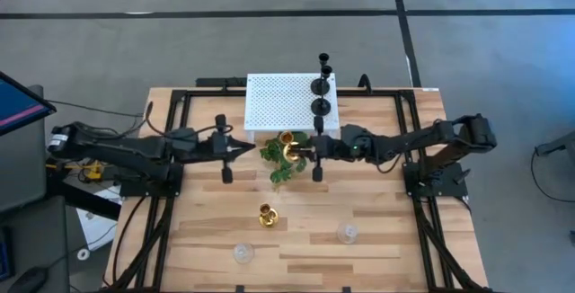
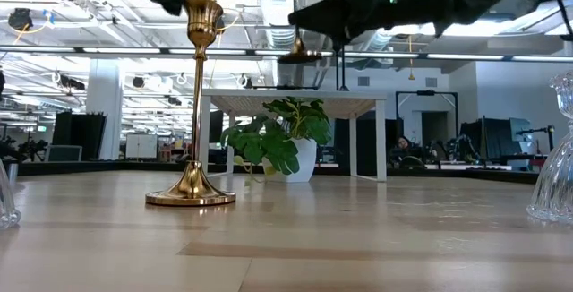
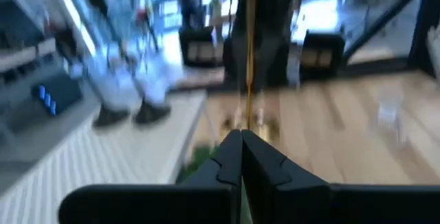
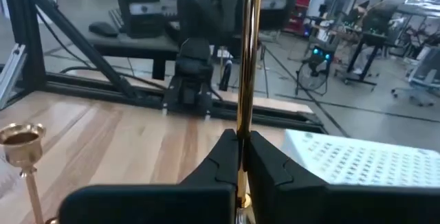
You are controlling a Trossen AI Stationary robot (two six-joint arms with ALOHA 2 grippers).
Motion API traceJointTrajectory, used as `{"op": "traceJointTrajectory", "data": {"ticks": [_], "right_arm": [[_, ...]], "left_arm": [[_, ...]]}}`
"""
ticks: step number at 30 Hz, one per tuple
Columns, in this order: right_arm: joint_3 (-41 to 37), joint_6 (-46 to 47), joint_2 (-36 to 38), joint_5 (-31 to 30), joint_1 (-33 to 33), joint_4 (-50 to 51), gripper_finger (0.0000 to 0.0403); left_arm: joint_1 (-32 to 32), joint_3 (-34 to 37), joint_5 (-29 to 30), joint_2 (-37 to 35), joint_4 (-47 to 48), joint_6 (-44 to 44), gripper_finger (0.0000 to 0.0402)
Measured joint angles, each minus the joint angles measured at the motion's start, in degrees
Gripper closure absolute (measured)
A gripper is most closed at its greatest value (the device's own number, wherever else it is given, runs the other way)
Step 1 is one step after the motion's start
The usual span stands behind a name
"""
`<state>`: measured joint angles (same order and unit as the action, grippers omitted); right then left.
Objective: Pick & Place candle stick holders
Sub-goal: Put the left gold candle holder on the shelf
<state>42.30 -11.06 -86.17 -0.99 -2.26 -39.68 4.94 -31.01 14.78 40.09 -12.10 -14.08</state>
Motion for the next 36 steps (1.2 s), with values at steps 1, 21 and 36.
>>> {"op": "traceJointTrajectory", "data": {"ticks": [1,21,36], "right_arm": [[0.0,0.0,-0.8,0.4,0.0,-0.9,0.0403],[4.4,1.7,-7.9,5.7,-1.6,-5.3,0.0403],[6.6,1.7,-8.0,5.7,-2.0,-1.8,0.0403]], "left_arm": [[-0.3,1.1,-1.0,1.1,-4.0,-1.1,0.0396],[-6.3,-0.4,-5.7,13.3,-22.9,4.0,0.036],[-6.3,-0.4,-11.7,21.0,-36.7,7.6,0.0215]]}}
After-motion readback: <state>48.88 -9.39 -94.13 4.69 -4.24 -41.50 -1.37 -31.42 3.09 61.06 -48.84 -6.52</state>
